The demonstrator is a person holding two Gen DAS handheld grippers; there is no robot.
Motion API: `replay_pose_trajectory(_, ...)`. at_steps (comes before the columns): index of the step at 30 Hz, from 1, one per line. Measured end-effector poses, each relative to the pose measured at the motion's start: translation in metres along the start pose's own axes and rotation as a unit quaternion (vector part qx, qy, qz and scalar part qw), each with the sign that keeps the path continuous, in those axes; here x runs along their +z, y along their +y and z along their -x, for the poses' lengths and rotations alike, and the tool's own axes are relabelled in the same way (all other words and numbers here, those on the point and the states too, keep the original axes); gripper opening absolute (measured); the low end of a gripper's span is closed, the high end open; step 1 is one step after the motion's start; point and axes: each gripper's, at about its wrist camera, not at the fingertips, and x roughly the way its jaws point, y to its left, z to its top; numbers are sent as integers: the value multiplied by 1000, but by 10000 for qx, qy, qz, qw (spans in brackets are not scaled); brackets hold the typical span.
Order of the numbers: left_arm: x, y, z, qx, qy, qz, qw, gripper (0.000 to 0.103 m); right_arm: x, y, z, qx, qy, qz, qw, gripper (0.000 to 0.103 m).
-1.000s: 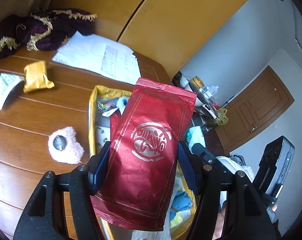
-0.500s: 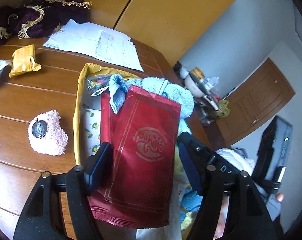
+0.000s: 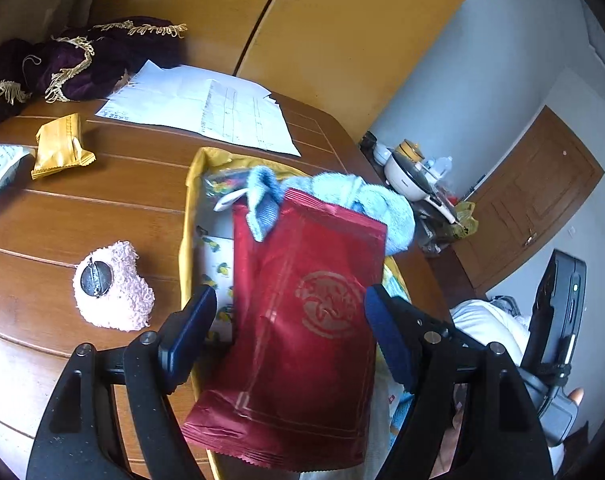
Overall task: Organize soft objects
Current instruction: 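Carry the red bag and tissue pack into the box and release both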
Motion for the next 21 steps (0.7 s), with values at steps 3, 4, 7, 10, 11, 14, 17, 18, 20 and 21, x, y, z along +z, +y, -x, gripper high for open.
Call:
replay_pose_trajectory(3, 1, -1, -1, -79, 20, -59, 9999, 76, -5, -3, 4, -88, -73, 34, 9999, 33)
replay_pose_trajectory(4, 0, -2, -1, -104, 19, -76, 9999, 77, -5, -6, 6, -86, -78, -23, 9999, 33)
replay_pose_trajectory(7, -2, -3, -1, -239, 31, -84, 9997, 76, -5, -11, 9, -166, -94, -65, 9998, 33)
replay_pose_trajectory(10, -3, -4, 6, -231, -165, -139, 9995, 77, -7, -10, 11, -100, -140, -31, 9998, 36)
replay_pose_trajectory(11, -4, -4, 10, -238, -236, -169, 9993, 77, -6, -10, 13, -18, -128, -41, 9999, 36)
replay_pose_trajectory(14, -6, 2, 26, -512, -308, -68, 9982, 77, -4, -16, 27, 363, -281, -86, 9989, 46)
replay_pose_trajectory(17, -6, 16, 49, -613, -451, 131, 9970, 77, -1, -2, 46, 344, -546, 230, 9977, 62)
replay_pose_trajectory(18, -5, 22, 57, -609, -514, 172, 9967, 77, -1, 5, 50, 385, -572, 349, 9970, 63)
replay_pose_trajectory(20, -4, 35, 74, -481, -658, 248, 9964, 78, 1, 21, 58, 730, -546, 558, 9943, 63)
replay_pose_trajectory(21, -4, 42, 83, -406, -743, 320, 9959, 78, 1, 31, 61, 969, -519, 688, 9916, 63)
